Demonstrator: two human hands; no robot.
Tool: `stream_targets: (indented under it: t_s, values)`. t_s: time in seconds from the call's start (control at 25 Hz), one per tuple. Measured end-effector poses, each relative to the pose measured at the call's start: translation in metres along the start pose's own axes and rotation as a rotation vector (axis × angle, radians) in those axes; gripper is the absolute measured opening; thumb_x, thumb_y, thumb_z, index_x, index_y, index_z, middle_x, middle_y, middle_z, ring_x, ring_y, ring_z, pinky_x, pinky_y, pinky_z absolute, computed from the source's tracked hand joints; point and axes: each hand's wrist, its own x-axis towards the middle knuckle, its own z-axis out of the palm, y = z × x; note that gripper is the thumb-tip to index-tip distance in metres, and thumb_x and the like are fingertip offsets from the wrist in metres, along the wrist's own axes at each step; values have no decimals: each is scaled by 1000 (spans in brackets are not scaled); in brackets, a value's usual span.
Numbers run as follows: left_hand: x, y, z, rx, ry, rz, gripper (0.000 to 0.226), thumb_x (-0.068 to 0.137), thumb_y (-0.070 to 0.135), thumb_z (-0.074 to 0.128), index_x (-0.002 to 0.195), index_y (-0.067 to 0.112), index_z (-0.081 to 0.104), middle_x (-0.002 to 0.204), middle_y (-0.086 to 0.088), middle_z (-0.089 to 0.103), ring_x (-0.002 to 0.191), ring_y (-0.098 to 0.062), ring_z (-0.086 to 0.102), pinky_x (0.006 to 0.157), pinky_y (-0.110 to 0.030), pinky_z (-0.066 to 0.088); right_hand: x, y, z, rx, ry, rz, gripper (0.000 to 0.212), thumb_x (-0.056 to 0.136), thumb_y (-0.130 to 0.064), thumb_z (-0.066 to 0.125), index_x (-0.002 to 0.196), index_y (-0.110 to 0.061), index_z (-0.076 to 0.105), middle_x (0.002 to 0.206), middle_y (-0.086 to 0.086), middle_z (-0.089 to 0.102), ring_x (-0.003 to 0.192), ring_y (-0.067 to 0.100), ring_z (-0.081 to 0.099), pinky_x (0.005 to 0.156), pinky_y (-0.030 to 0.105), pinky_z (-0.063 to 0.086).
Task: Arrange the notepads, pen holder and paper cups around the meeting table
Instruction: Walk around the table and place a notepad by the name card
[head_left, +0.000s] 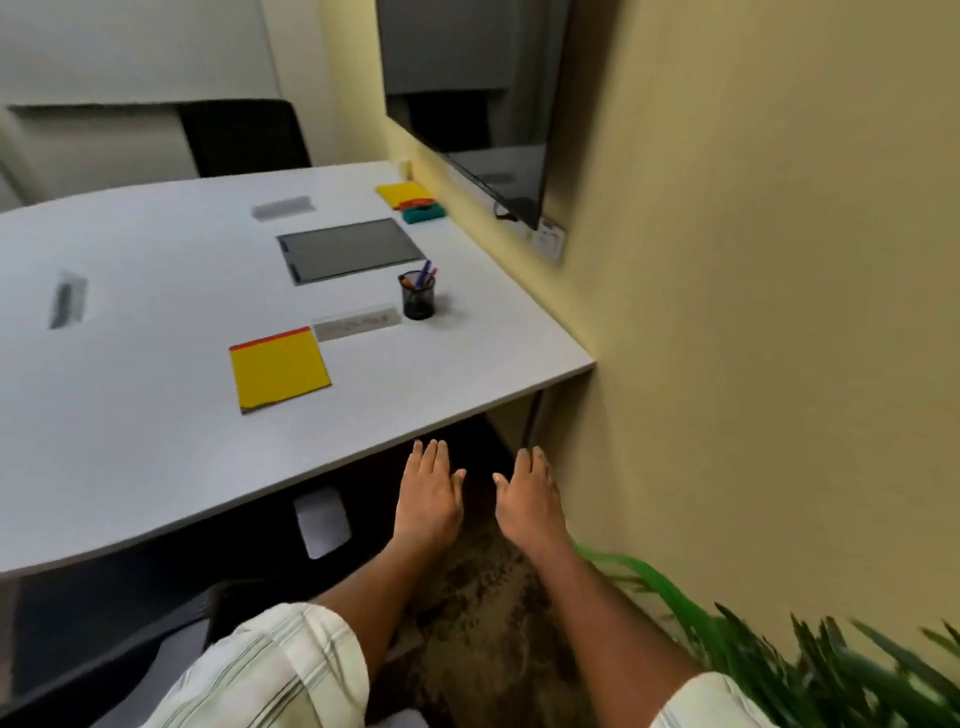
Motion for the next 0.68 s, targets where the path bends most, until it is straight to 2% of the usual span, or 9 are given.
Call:
stream_targets:
  t_s: [0.08, 0.24, 0.4, 0.68]
  values:
    - [33, -11, 4, -26, 54, -115, 57, 102, 37, 24, 148, 4, 18, 158, -10, 18, 148, -23, 5, 122, -33, 3, 42, -9, 9, -26, -53, -87, 63, 101, -38, 35, 151, -6, 15, 159, 16, 13, 148, 28, 11, 120, 40, 16]
    - [82, -36, 22, -78, 59, -233, 56, 102, 34, 28, 148, 4, 20, 157, -9, 20, 148, -24, 6, 122, -34, 7, 99, -32, 23, -8, -121, -137, 64, 101, -40, 34, 152, -8, 11, 160, 13, 8, 149, 27, 6, 121, 41, 13]
    - [147, -56, 37, -124, 54, -341, 56, 101, 32, 29, 148, 3, 20, 157, -10, 20, 148, -25, 6, 122, -35, 9, 164, -42, 27, -59, -189, -196, 62, 102, -38, 32, 152, -9, 9, 160, 14, 5, 148, 29, 5, 121, 42, 12]
    - [238, -75, 21, -205, 168, -500, 57, 101, 36, 31, 149, 7, 19, 158, -7, 18, 148, -21, 5, 120, -33, 9, 267, -80, 28, -135, -222, -288, 60, 103, -37, 32, 151, -7, 12, 159, 15, 9, 148, 28, 10, 121, 40, 15]
